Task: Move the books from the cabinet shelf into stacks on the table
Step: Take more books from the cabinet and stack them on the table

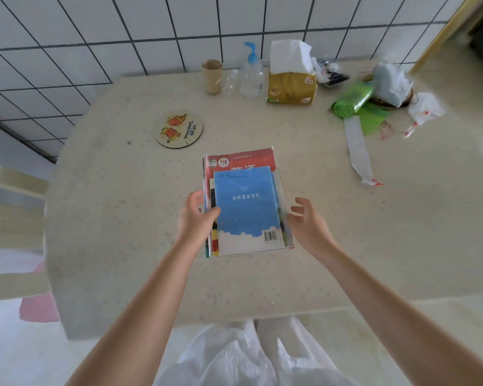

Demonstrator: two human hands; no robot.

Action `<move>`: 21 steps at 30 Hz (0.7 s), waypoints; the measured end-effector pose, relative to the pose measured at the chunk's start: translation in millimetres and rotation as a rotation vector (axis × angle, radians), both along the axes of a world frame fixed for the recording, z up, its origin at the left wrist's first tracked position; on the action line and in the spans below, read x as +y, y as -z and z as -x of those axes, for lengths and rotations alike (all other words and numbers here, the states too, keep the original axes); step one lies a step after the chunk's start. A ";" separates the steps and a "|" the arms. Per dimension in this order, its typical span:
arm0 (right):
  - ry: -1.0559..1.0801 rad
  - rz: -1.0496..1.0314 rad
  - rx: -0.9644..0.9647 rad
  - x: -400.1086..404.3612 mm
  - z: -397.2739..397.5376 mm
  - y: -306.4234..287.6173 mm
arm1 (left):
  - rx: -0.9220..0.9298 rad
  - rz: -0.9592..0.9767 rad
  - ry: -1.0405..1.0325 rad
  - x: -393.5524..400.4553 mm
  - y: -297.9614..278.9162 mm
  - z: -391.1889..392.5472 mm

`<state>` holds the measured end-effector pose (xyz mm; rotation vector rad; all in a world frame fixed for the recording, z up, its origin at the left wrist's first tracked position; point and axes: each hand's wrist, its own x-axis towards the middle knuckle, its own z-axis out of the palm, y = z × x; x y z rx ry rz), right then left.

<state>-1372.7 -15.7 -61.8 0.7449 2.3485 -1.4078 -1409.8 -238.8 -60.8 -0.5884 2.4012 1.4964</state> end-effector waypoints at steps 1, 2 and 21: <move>0.001 -0.016 0.052 0.1 -6.2 -4.0 | 0.054 0.030 0.056 1.5 -2.6 -1.2; -0.009 -0.039 0.102 0.5 -11.1 -7.9 | 0.106 0.059 0.101 3.0 -4.2 -2.5; 0.647 -0.230 0.180 -39.5 -271.4 15.2 | 0.368 0.105 1.256 81.1 4.6 -156.9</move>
